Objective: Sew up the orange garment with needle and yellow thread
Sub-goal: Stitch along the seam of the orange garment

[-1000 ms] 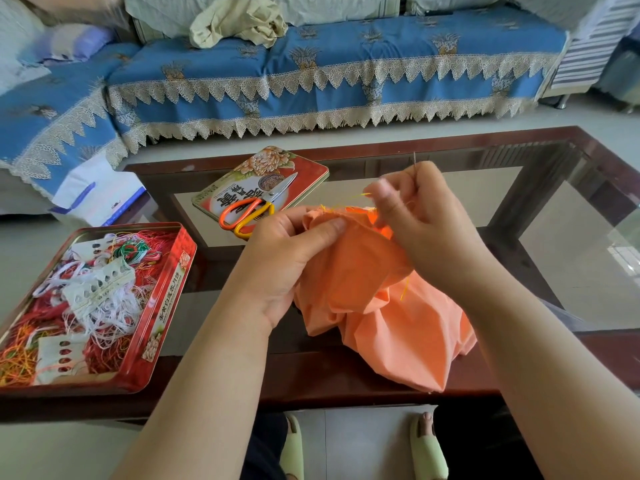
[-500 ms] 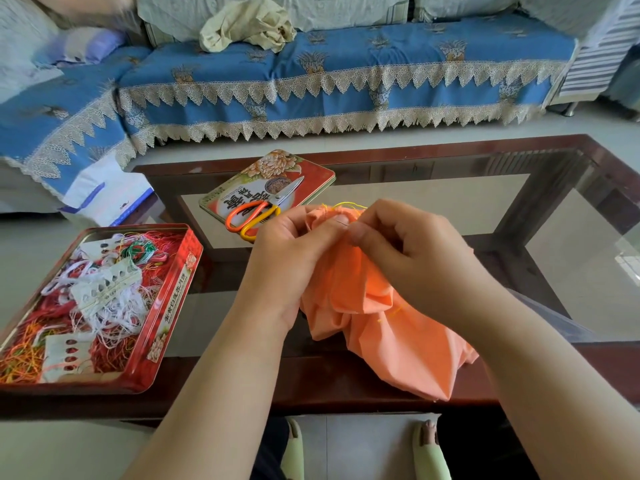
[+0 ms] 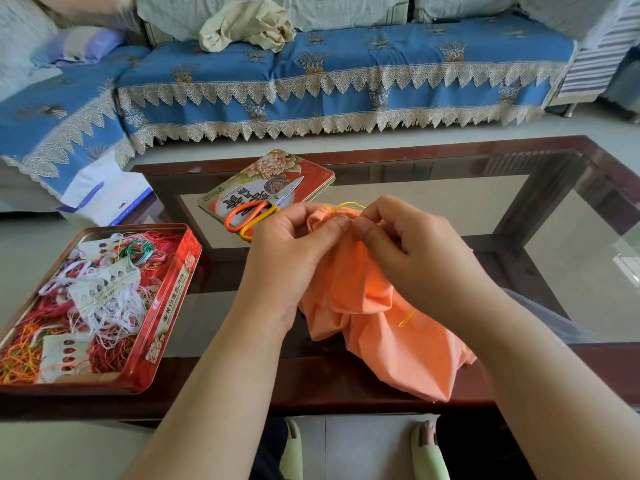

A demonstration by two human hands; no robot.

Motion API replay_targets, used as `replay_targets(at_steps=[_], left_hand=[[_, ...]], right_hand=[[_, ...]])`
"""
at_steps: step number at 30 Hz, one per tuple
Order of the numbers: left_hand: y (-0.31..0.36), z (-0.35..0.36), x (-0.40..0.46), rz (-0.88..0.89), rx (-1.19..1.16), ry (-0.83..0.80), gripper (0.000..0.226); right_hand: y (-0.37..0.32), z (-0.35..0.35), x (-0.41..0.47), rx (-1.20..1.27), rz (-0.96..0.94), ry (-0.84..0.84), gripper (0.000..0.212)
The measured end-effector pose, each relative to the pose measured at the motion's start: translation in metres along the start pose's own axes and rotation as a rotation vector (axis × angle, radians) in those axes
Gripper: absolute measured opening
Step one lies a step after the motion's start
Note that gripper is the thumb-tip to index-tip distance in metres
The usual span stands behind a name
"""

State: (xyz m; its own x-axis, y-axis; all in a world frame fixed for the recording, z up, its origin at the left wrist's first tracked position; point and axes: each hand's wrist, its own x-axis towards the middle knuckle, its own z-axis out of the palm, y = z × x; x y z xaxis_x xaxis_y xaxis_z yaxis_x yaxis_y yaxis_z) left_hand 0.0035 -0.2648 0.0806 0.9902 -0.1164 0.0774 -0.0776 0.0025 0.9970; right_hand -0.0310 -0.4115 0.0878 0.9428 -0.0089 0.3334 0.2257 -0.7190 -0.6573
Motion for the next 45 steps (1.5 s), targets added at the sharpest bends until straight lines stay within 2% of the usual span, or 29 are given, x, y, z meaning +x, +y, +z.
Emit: replay_targets(at_steps=[6,16,17,20,21,24,27,31,38,42,45], left_hand=[[0.001,0.002,-0.001,0.042,0.019,0.02,0.019],[0.004,0.001,-0.003,0.033,0.001,-0.035,0.002],[0.004,0.0,-0.002,0.021,-0.016,-0.06,0.008],[0.008,-0.001,-0.003,-0.04,-0.129,-0.142,0.06],[0.01,0.0,-0.004,-0.067,-0.188,-0.142,0.064],[0.013,0.004,-0.006,-0.162,-0.341,-0.104,0.052],[0.012,0.005,-0.005,-0.19,-0.358,-0.111,0.028],[0.01,0.006,-0.004,-0.204,-0.405,-0.145,0.012],[0.012,0.003,-0.002,-0.186,-0.411,-0.191,0.011],[0.012,-0.001,-0.002,-0.225,-0.407,-0.238,0.011],[0.012,0.0,-0.002,-0.253,-0.384,-0.265,0.014]], right_hand=[[-0.001,-0.001,0.0,-0.002,0.029,-0.007,0.016],[-0.002,-0.002,0.001,-0.018,0.064,0.009,0.015],[-0.002,-0.001,0.0,-0.021,0.069,0.011,0.016],[-0.003,-0.002,0.0,-0.02,0.081,0.032,0.016],[-0.003,-0.002,0.0,-0.021,0.083,0.036,0.016],[-0.004,-0.002,-0.001,-0.038,0.079,0.033,0.017],[-0.006,0.0,-0.001,-0.041,0.05,0.046,0.018],[-0.006,0.002,-0.002,-0.023,0.017,0.083,0.017],[-0.007,0.002,-0.002,0.023,-0.005,0.064,0.015],[-0.008,0.0,-0.004,0.13,0.017,0.003,0.006],[-0.009,0.0,-0.005,0.225,0.035,-0.024,0.013]])
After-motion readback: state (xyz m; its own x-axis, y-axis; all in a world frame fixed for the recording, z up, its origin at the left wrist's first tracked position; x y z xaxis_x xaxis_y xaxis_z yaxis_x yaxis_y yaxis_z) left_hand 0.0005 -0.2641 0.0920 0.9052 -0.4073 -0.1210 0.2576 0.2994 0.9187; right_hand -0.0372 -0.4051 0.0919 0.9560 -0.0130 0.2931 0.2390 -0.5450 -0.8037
